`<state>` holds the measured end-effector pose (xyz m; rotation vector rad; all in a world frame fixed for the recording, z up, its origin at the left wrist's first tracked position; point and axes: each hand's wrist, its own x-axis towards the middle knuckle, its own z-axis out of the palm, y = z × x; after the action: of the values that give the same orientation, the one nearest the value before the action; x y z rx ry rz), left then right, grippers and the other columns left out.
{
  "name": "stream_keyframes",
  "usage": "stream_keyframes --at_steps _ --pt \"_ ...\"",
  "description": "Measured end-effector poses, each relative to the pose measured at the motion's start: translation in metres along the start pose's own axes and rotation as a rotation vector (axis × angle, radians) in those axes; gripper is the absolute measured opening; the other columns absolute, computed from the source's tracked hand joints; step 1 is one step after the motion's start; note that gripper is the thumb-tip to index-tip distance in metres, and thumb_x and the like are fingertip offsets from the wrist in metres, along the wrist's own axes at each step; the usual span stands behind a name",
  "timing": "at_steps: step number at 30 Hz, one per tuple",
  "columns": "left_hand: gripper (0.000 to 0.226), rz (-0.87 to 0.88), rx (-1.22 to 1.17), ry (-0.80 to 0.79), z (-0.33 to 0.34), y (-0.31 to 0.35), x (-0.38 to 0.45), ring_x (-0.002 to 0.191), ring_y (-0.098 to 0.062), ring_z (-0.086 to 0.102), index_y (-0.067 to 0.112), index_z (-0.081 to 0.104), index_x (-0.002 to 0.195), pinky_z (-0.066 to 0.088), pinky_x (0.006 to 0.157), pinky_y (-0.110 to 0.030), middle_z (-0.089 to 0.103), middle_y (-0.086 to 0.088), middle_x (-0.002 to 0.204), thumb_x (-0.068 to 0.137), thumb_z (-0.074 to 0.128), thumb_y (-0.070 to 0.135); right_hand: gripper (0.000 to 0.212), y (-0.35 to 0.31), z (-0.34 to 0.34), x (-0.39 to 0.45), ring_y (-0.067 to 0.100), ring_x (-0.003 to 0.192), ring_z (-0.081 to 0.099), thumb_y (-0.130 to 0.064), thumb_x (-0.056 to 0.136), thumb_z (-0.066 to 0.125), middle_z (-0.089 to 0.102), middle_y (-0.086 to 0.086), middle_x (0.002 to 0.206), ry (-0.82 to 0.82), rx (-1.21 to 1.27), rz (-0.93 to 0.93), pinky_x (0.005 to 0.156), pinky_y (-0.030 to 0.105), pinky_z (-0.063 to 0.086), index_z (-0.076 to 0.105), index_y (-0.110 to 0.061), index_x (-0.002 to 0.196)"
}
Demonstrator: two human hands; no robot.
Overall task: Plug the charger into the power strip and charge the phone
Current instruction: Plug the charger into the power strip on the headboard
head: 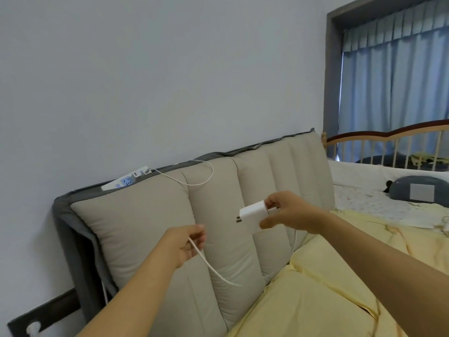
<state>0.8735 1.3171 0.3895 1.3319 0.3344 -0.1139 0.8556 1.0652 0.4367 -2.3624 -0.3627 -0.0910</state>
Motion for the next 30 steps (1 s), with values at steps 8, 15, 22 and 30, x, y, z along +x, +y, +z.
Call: stream_keyframes --at_steps 8,15,22,30 --pt "0.030 -0.079 -0.253 0.158 -0.045 -0.014 0.019 0.016 -0.009 0.045 -0.001 0.047 0.066 0.040 0.023 -0.015 0.049 -0.006 0.025 0.096 0.048 -0.001 0.032 0.031 -0.062 -0.033 0.010 0.081 0.060 -0.014 0.074 0.078 0.062 0.000 0.092 0.081 -0.086 0.108 0.063 0.018 0.045 0.063 -0.010 0.102" --pt "0.035 -0.051 -0.396 0.245 -0.045 -0.028 0.027 0.015 -0.012 0.046 0.001 0.041 0.066 0.038 0.020 -0.020 0.046 -0.007 0.021 0.101 0.036 0.000 0.033 0.050 -0.093 -0.062 0.009 0.079 0.056 -0.012 0.075 0.077 0.059 -0.001 0.090 0.144 -0.136 0.166 0.070 0.021 0.045 0.062 -0.007 0.104" --pt "0.033 -0.025 -0.359 0.192 -0.007 -0.028 0.015 0.056 -0.024 0.058 0.000 0.042 0.075 0.050 0.091 -0.031 0.057 -0.013 0.071 0.103 0.025 0.003 0.036 0.046 -0.088 -0.058 0.012 0.083 0.056 -0.011 0.074 0.077 0.058 -0.003 0.090 0.158 -0.132 0.134 0.066 0.017 0.043 0.061 -0.008 0.107" --pt "0.022 0.189 0.241 0.206 0.019 0.007 -0.006 0.033 -0.016 0.044 0.003 0.048 0.077 0.043 0.032 -0.019 0.046 -0.013 0.061 0.095 0.038 -0.005 0.038 0.015 -0.059 -0.017 0.014 0.088 0.058 -0.011 0.073 0.078 0.060 0.000 0.096 0.176 -0.001 0.011 0.068 0.018 0.044 0.060 -0.009 0.107"
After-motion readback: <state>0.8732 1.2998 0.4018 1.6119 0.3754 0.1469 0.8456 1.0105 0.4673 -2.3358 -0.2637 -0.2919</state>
